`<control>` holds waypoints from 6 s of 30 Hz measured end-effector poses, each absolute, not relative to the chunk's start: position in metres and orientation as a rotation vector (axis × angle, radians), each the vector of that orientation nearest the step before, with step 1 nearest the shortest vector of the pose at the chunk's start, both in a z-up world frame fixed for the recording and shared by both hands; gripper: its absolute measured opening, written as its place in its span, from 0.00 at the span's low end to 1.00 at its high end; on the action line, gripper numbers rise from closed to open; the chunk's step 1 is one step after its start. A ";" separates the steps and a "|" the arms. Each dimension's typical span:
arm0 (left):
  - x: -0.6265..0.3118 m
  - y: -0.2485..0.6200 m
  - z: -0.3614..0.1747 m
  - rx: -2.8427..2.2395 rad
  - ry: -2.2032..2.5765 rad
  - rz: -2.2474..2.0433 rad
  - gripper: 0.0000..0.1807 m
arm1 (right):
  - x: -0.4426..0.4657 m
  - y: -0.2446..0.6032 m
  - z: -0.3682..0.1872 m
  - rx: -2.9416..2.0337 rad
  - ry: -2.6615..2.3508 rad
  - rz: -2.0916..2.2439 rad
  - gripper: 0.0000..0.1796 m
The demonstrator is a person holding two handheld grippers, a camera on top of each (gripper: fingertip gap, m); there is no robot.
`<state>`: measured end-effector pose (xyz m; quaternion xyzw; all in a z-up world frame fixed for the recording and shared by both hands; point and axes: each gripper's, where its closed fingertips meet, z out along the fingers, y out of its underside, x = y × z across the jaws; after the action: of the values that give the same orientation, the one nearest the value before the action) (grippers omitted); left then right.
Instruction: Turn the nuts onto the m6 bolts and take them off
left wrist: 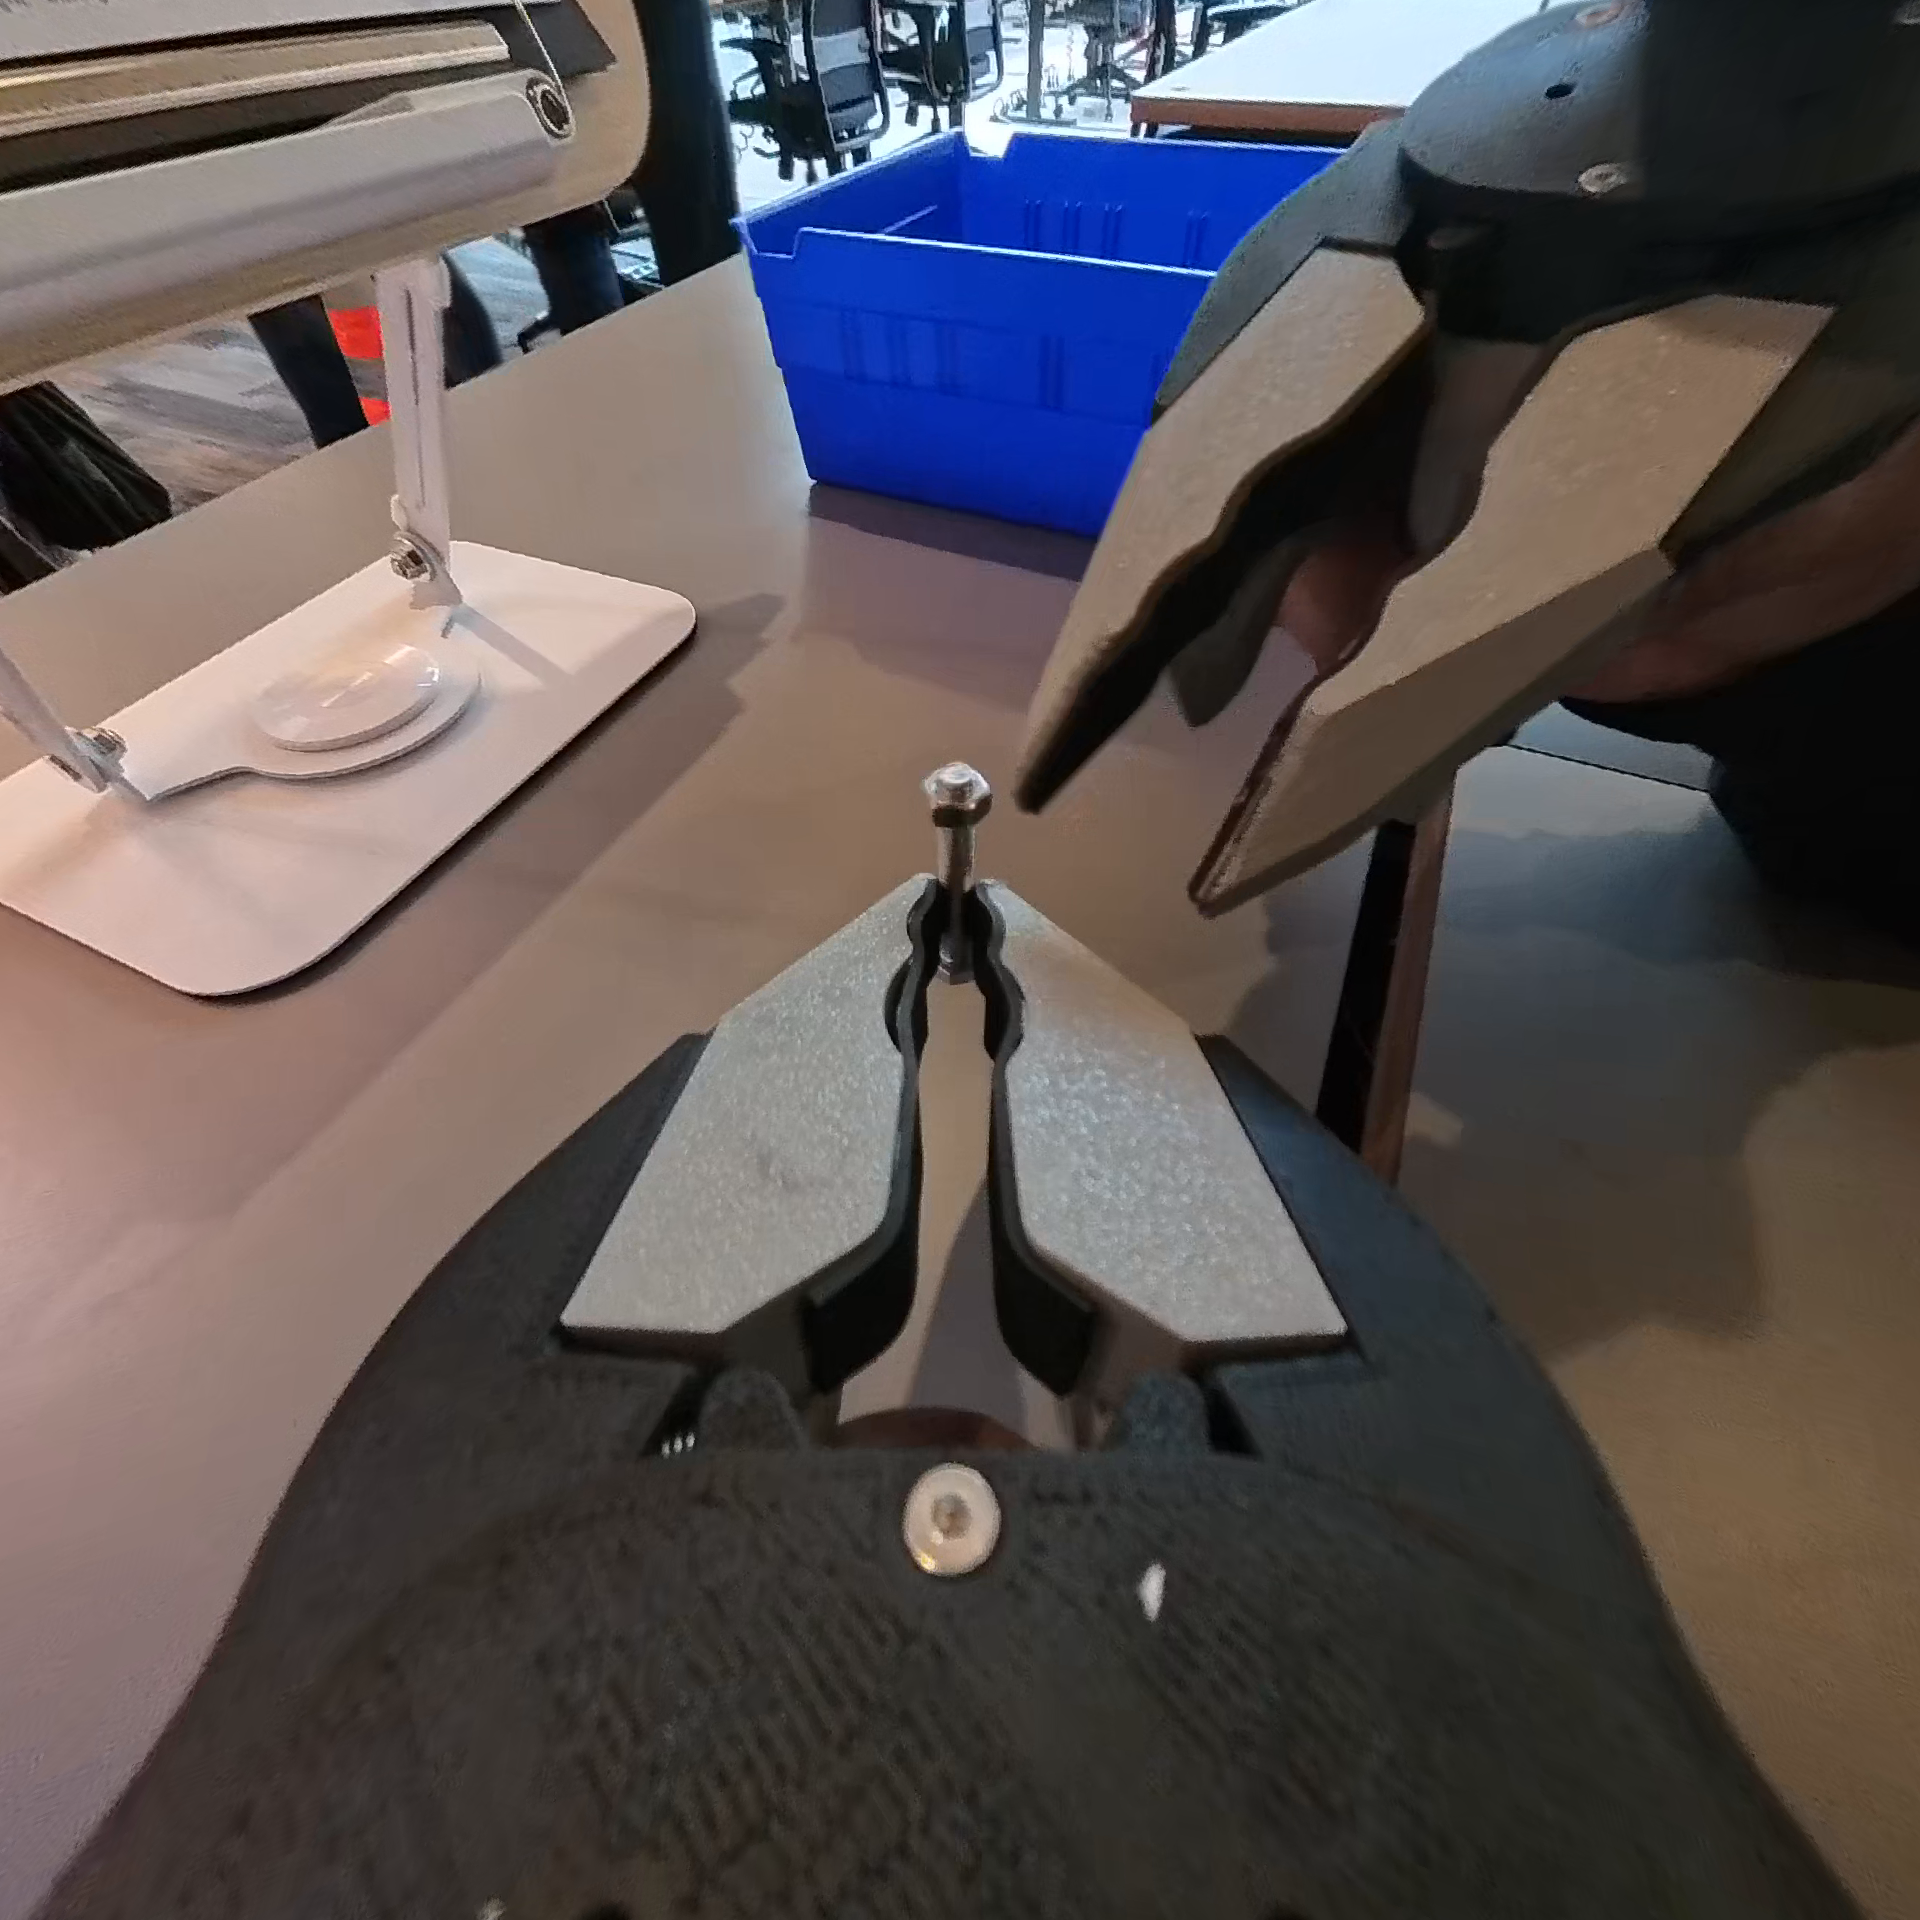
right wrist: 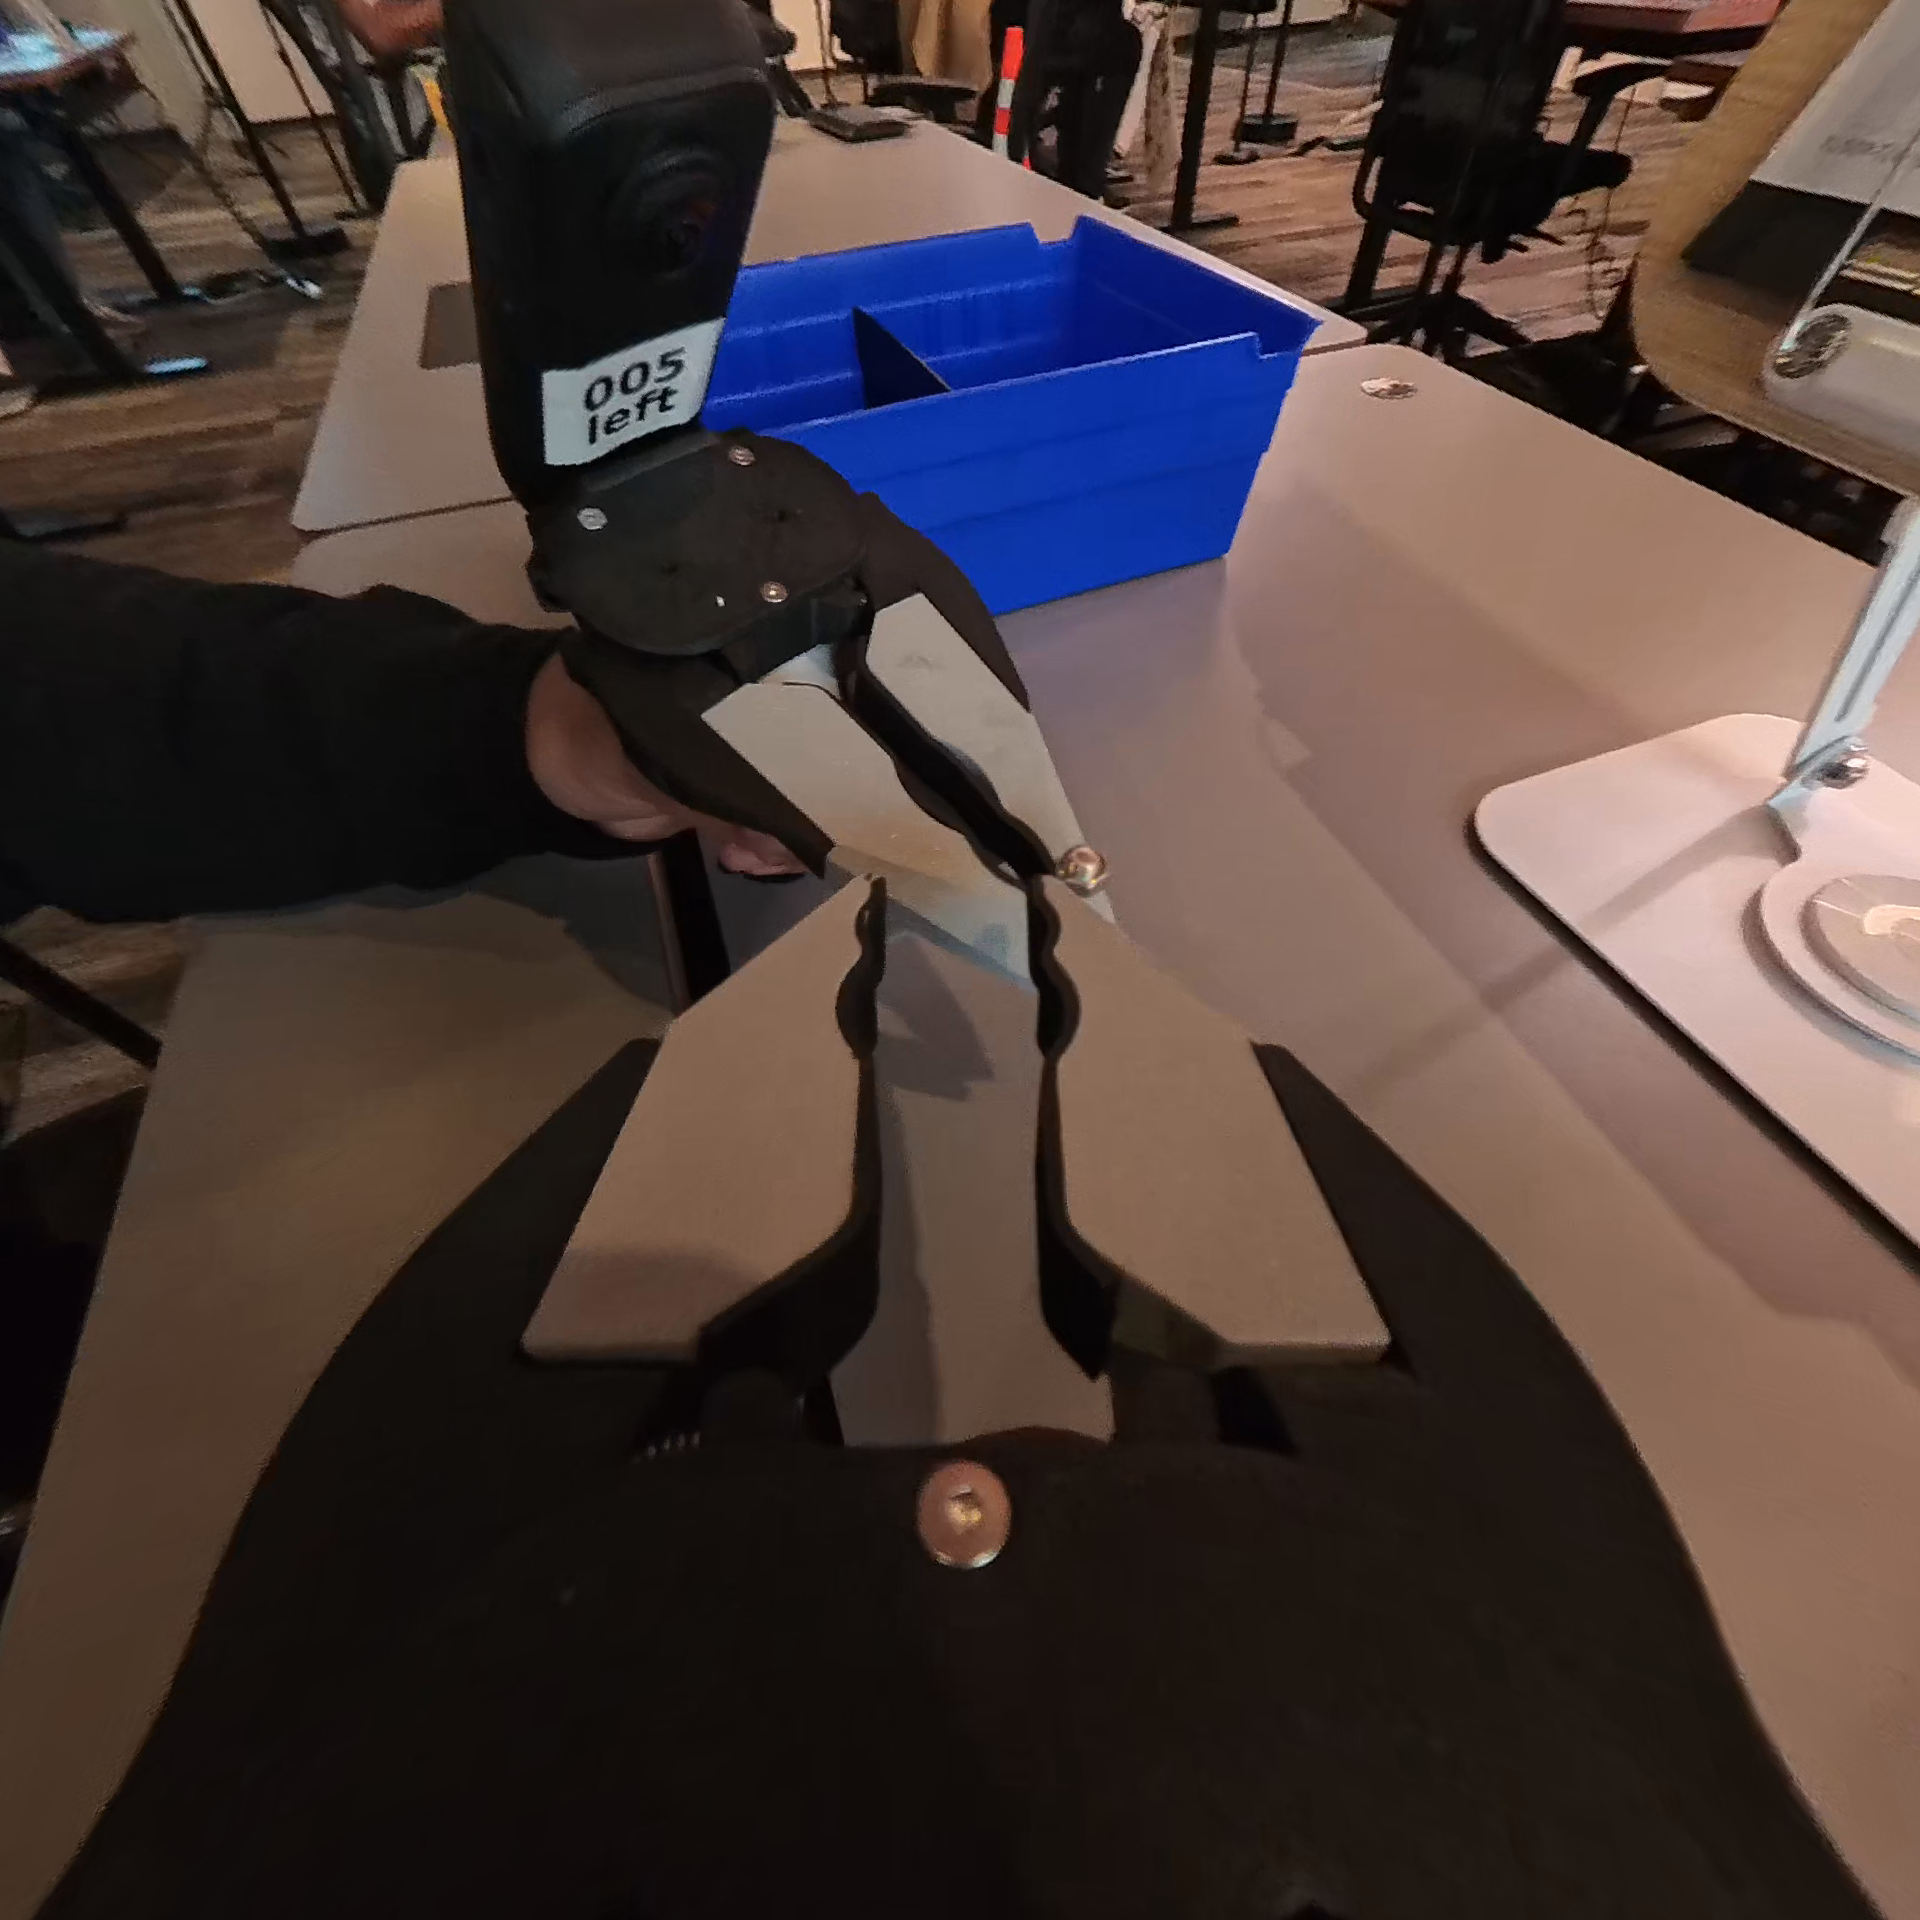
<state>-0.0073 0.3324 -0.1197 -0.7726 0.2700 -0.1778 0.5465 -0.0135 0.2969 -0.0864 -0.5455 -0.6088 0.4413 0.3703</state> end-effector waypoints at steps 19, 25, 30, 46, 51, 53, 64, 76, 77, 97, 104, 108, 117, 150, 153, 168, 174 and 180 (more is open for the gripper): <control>-0.007 0.332 -0.118 -1.826 0.638 -0.426 0.01 | -0.012 0.299 -0.084 -1.408 -1.540 1.162 0.12; 0.000 0.330 -0.120 -1.817 0.671 -0.435 0.01 | -0.014 0.311 -0.088 -1.462 -1.486 1.130 0.22; -0.003 0.330 -0.119 -1.818 0.660 -0.433 0.01 | -0.014 0.303 -0.090 -1.443 -1.533 1.143 0.20; 0.001 0.329 -0.119 -1.818 0.679 -0.432 0.01 | -0.013 0.305 -0.089 -1.439 -1.520 1.145 0.21; -0.006 0.332 -0.119 -1.830 0.653 -0.411 0.01 | -0.010 0.298 -0.088 -1.412 -1.566 1.162 0.08; -0.007 0.332 -0.118 -1.828 0.645 -0.425 0.01 | -0.009 0.294 -0.083 -1.386 -1.563 1.209 0.03; 0.000 0.329 -0.119 -1.817 0.678 -0.435 0.01 | -0.013 0.307 -0.088 -1.444 -1.510 1.157 0.20; -0.003 0.331 -0.119 -1.822 0.660 -0.427 0.01 | -0.010 0.305 -0.085 -1.428 -1.520 1.170 0.13; -0.002 0.330 -0.119 -1.822 0.665 -0.430 0.01 | -0.010 0.307 -0.086 -1.437 -1.510 1.162 0.15; 0.004 0.327 -0.120 -1.813 0.695 -0.439 0.01 | -0.009 0.310 -0.079 -1.439 -1.461 1.201 0.17; 0.004 0.327 -0.119 -1.807 0.698 -0.438 0.01 | -0.013 0.301 -0.087 -1.441 -1.529 1.182 0.19; 0.005 0.327 -0.119 -1.808 0.701 -0.422 0.01 | -0.011 0.301 -0.087 -1.443 -1.536 1.175 0.19; -0.008 0.333 -0.119 -1.830 0.633 -0.418 0.01 | -0.010 0.297 -0.083 -1.416 -1.542 1.204 0.14; 0.002 0.328 -0.119 -1.810 0.687 -0.422 0.01 | -0.009 0.305 -0.088 -1.445 -1.526 1.171 0.15; -0.004 0.331 -0.119 -1.823 0.654 -0.415 0.01 | -0.006 0.296 -0.087 -1.408 -1.579 1.199 0.00; 0.008 0.325 -0.116 -1.783 0.714 -0.448 0.01 | -0.011 0.308 -0.093 -1.459 -1.527 1.137 0.10; 0.012 0.324 -0.119 -1.787 0.729 -0.449 0.01 | -0.011 0.311 -0.096 -1.467 -1.529 1.111 0.04; 0.010 0.326 -0.121 -1.800 0.703 -0.471 0.01 | -0.012 0.314 -0.099 -1.483 -1.526 1.063 0.04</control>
<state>0.0100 0.3257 -0.1209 -0.7587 0.2965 -0.1986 0.5450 -0.0116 0.3144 -0.0991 -0.5786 -0.5954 0.4149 0.3722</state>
